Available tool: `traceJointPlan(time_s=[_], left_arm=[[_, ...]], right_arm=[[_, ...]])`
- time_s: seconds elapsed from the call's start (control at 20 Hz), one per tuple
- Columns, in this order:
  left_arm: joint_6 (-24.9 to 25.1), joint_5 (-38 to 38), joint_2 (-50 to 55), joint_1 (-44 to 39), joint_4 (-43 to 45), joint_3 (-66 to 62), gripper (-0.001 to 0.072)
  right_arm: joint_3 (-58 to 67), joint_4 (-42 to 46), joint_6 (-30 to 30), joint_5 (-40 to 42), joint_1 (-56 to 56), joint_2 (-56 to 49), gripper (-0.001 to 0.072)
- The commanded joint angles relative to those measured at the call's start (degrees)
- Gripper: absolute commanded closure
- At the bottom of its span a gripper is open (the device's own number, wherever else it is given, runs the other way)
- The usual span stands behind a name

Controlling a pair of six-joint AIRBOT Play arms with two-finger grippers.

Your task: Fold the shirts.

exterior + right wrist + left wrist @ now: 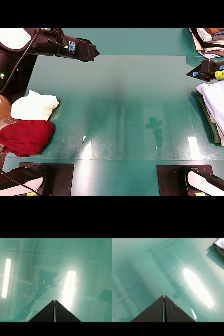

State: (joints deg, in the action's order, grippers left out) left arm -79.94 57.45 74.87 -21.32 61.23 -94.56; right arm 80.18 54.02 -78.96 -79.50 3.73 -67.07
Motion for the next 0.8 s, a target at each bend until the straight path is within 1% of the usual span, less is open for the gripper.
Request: traceJointPlan(time_s=[0.0,0.5,0.65,0.75], left_arm=[[0.00,0.00,-0.07,0.00,0.02,-0.02,0.0681],[0.00,-0.04,-0.07,0.00,0.00,-0.02,0.0681],[0.63,-3.39,-0.20,0.35,0.37,-0.09,0.0682],[0.59,4.26,-1.86,3.26,4.00,-0.52,0.0682]], right_arm=[[0.07,0.02,-0.02,0.09,-0.15,-0.11,0.0695],[0.07,0.00,-0.04,-0.24,-0.17,-0.09,0.0695],[0.07,0.00,-0.04,-0.98,-0.17,-0.09,0.0694],[0.07,0.00,-0.04,-1.27,-0.17,-0.09,0.0695]])
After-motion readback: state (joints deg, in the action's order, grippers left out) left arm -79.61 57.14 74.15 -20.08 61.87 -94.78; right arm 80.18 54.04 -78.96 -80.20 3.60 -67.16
